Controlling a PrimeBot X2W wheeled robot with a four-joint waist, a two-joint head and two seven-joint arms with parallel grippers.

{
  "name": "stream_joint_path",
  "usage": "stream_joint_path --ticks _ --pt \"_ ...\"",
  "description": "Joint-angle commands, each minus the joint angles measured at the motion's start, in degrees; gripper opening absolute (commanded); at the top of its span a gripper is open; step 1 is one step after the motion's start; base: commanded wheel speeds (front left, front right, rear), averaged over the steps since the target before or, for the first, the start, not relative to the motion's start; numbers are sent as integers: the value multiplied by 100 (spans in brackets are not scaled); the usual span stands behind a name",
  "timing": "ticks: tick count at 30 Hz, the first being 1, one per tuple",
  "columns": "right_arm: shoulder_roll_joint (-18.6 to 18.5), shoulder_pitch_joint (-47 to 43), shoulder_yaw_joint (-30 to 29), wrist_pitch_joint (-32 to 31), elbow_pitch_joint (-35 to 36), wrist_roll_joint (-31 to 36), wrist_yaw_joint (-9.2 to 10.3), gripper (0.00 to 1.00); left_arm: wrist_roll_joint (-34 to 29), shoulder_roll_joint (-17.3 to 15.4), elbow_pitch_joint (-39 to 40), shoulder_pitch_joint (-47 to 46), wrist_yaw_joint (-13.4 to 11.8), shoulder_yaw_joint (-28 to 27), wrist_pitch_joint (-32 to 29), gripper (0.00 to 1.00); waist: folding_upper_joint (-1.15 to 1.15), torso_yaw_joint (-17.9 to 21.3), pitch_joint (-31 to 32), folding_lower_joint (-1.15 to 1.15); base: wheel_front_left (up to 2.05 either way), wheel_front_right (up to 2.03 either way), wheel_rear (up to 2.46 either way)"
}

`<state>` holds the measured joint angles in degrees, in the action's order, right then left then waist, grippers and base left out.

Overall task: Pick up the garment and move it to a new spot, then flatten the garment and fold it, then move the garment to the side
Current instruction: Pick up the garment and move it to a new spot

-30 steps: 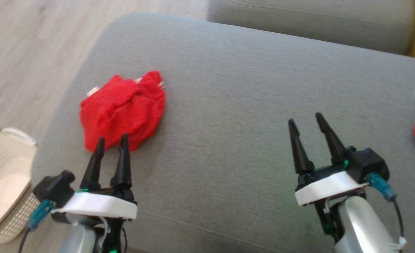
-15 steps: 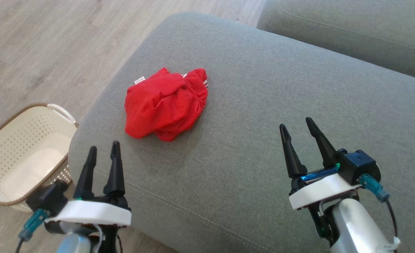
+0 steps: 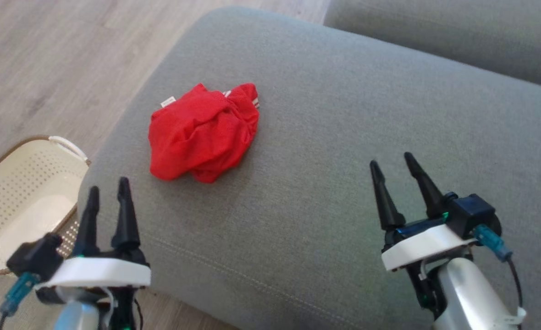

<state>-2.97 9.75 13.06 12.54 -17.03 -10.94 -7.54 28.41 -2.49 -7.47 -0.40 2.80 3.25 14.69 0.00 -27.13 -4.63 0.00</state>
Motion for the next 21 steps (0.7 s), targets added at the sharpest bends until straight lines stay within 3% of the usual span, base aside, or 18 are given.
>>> stream_joint_path --ticks 1,6,12,21 --pt "9 205 35 -21 236 59 5 100 7 -39 169 -366 28 -280 31 100 0 103 -141 0 0 0 0" --pt "9 286 -293 -169 445 317 5 100 -153 -39 -215 -748 71 -571 31 100 0 251 -511 0 0 0 0" --pt "9 427 -766 -478 932 688 5 100 -280 -57 -1264 -1555 241 -729 31 100 0 387 -1091 0 0 0 0" --pt "9 635 -1008 -844 1661 1003 5 100 -182 -542 -2960 -2903 436 -413 -130 100 0 573 -1698 0 0 0 0"
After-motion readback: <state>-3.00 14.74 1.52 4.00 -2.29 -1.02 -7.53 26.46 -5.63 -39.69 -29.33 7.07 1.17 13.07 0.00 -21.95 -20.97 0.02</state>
